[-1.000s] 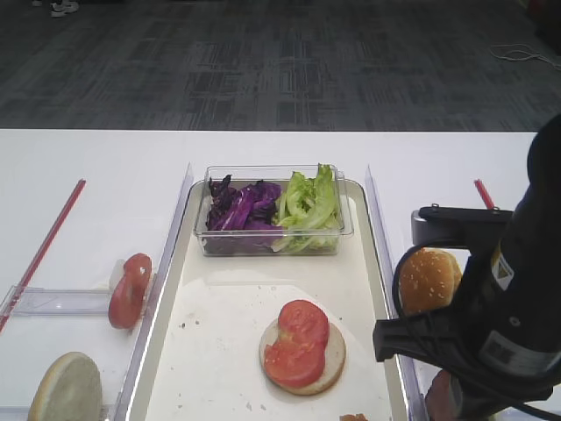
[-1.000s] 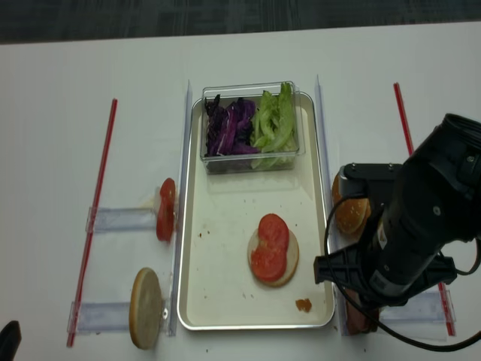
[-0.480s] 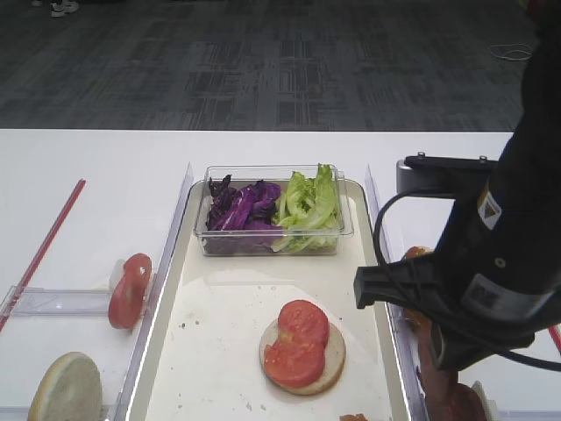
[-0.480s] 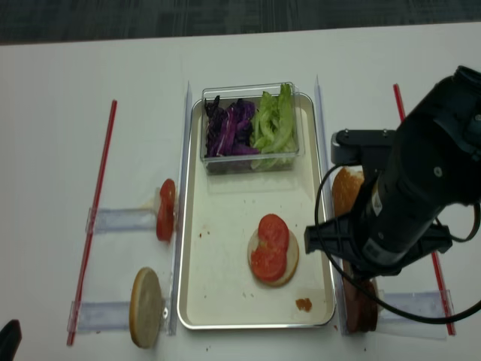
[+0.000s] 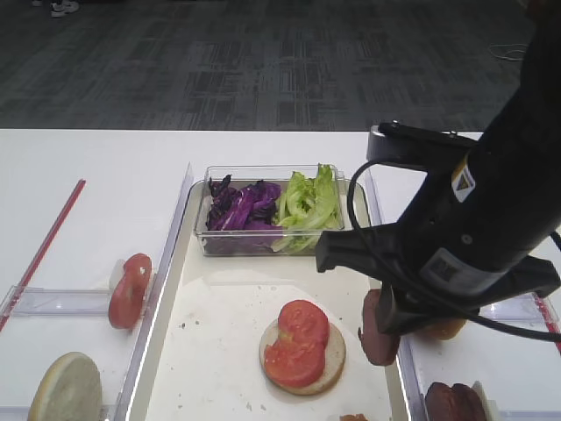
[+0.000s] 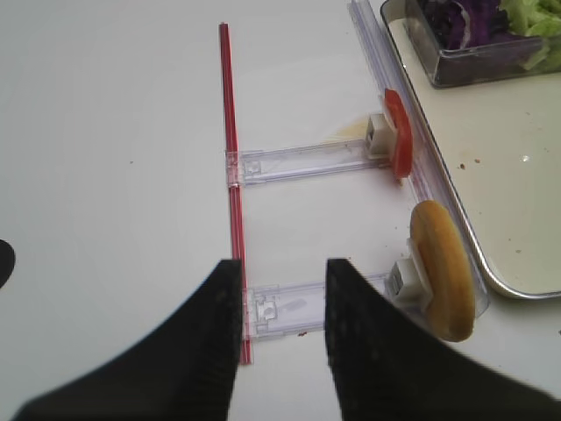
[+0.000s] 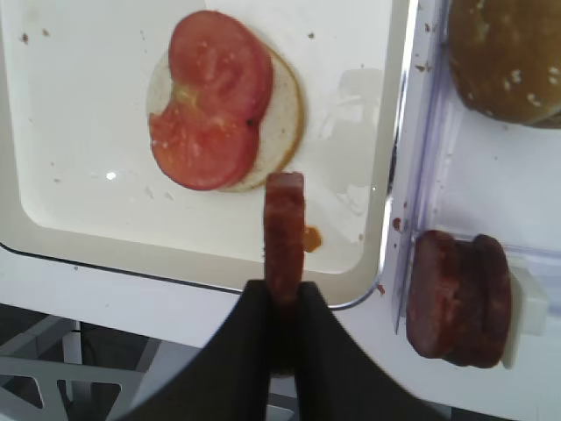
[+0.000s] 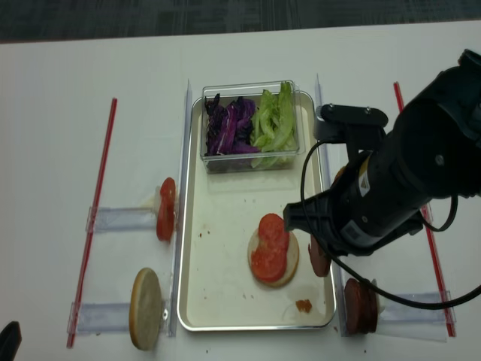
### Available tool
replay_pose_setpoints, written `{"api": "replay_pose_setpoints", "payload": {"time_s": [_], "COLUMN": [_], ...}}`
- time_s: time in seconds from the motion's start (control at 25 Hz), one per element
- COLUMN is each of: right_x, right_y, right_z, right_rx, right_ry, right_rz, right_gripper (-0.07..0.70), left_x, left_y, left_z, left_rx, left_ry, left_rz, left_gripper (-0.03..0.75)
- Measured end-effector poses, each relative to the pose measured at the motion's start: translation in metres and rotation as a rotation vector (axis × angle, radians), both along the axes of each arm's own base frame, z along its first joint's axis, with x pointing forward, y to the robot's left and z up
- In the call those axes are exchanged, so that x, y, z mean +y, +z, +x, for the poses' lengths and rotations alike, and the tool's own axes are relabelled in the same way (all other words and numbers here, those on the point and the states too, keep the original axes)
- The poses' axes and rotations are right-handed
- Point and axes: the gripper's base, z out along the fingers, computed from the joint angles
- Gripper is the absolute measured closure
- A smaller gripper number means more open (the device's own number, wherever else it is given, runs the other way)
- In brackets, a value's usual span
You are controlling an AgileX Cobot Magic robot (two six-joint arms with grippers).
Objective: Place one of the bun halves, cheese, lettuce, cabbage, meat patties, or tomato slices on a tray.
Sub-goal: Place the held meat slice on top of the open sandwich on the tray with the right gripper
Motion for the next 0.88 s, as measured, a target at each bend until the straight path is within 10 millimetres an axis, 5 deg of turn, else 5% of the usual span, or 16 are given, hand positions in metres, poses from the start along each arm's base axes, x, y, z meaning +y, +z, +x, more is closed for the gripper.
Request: {"api": "replay_pose_setpoints", "payload": {"time_s": [0.88], "right_x": [0.010], "right_y": [-0.026], "right_z": [0.040], "right_rx": [0.079], "right_ry": [0.054], "right_rz": [0.329], "right_gripper": [0.547], "left_x": [0.000], "left_y": [0.000], "left_z": [0.000], "left_rx": [0.000], "left_ry": [0.000], "left_rz": [0.000], "left_gripper": [0.491]}}
